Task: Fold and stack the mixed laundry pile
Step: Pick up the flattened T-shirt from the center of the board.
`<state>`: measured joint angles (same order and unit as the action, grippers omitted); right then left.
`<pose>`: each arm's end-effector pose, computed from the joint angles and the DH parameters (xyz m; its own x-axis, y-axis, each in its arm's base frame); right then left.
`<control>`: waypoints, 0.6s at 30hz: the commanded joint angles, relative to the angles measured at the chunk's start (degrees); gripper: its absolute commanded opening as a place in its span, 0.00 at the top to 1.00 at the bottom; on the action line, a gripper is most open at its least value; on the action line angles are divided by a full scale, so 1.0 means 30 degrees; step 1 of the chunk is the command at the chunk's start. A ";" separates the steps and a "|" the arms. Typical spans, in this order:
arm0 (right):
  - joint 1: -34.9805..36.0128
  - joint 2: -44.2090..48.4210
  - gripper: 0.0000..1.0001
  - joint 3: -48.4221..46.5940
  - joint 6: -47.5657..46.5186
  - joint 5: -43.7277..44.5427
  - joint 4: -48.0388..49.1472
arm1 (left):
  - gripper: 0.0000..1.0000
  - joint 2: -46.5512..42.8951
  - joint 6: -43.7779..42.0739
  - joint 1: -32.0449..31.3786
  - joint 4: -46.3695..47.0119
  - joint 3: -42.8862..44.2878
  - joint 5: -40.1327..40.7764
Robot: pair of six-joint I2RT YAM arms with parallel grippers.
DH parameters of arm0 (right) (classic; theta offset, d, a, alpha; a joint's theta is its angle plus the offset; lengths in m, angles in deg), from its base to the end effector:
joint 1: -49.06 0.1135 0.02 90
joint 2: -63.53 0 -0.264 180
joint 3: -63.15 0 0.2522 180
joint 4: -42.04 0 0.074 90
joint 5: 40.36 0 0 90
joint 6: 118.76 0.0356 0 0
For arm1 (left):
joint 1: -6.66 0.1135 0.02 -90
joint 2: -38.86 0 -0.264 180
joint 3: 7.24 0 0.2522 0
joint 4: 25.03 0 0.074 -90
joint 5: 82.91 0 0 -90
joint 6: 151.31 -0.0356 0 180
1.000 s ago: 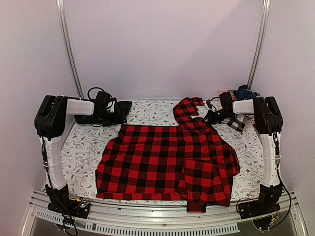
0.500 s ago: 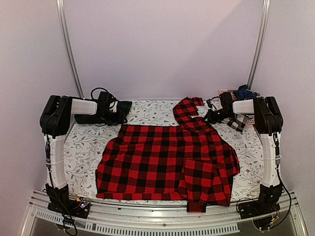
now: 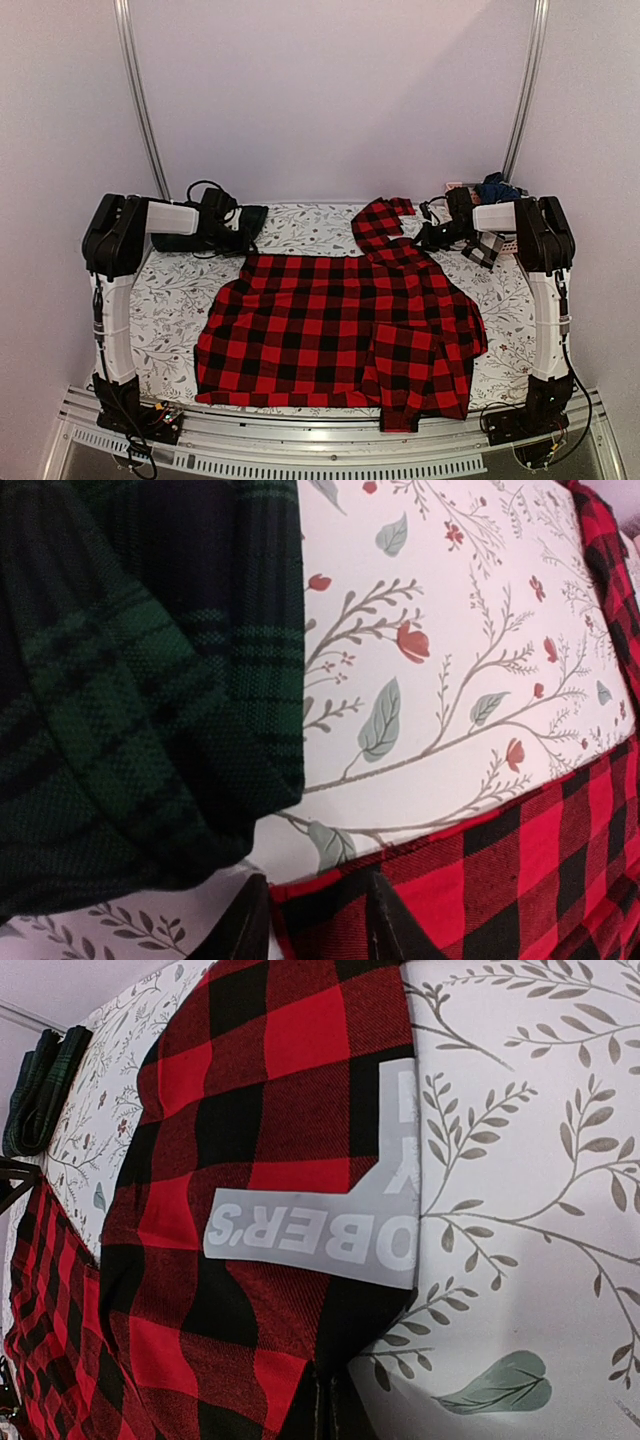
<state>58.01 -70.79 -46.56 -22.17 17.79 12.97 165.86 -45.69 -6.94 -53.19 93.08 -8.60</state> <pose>0.4865 0.0956 0.1134 -0.8413 -0.0338 -0.5396 -0.3466 0.7996 0.4903 0.4512 -0.1191 0.1226 -0.8670 -0.0570 -0.4951 0.1498 0.9177 -0.3680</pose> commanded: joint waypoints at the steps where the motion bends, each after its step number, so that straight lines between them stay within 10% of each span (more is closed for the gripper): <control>1: 0.0061 0.0532 1.00 -0.0418 0.0061 0.0042 0.0234 | 0.70 0.0628 -0.0154 -0.0207 -0.0213 -0.0024 -0.0260; 9: 0.0044 0.0309 1.00 -0.1001 0.0169 0.0028 0.0204 | 1.00 0.0880 -0.0168 -0.0159 -0.0344 0.1187 0.0078; 18: 0.0013 -0.0257 1.00 -0.3851 0.0065 0.0437 -0.0747 | 1.00 0.0350 -0.0325 0.0353 0.0556 0.2265 0.0587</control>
<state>58.03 -70.86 -53.55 -22.04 17.92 11.24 167.78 -45.87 -6.81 -53.51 98.02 -7.83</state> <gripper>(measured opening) 0.005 0.010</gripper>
